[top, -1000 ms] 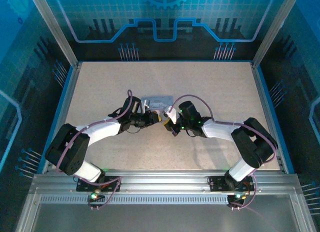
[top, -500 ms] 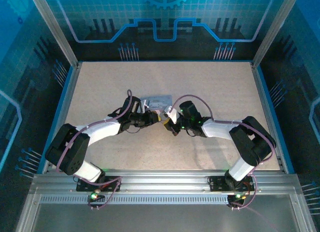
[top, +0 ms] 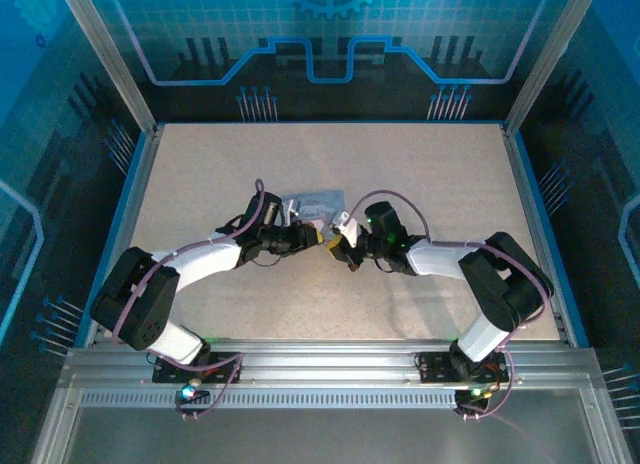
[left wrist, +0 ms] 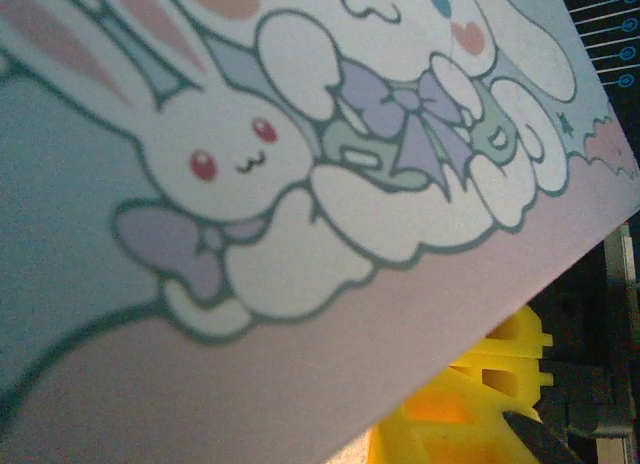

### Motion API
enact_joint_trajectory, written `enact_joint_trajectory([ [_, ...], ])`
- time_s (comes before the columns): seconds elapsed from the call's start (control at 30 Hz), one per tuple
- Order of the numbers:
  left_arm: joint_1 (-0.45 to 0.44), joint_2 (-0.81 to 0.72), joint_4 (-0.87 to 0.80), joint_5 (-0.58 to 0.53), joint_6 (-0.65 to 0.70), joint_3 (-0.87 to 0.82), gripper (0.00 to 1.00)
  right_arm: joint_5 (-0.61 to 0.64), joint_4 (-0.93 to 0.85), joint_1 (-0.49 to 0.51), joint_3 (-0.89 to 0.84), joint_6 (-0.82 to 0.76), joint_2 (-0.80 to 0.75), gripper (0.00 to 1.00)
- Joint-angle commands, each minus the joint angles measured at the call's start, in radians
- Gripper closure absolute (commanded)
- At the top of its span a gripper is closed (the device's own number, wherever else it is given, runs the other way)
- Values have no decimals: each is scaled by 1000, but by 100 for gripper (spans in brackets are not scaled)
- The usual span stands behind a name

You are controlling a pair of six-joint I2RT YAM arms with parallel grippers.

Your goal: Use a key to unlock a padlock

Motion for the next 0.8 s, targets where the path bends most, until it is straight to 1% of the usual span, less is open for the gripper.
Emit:
enact_joint_trajectory([
  [0.0, -15, 2, 2, 74, 35, 34, 78, -75, 98, -26, 17, -10, -18, 100],
  [0.2, -16, 5, 7, 77, 32, 36, 78, -106, 61, -27, 45, -17, 4, 100],
  [0.53, -16, 24, 10, 78, 37, 35, 78, -102, 38, 0, 116, -11, 41, 100],
  [0.77, -16, 41, 16, 81, 42, 35, 78, -88, 60, 10, 149, 23, 59, 100],
])
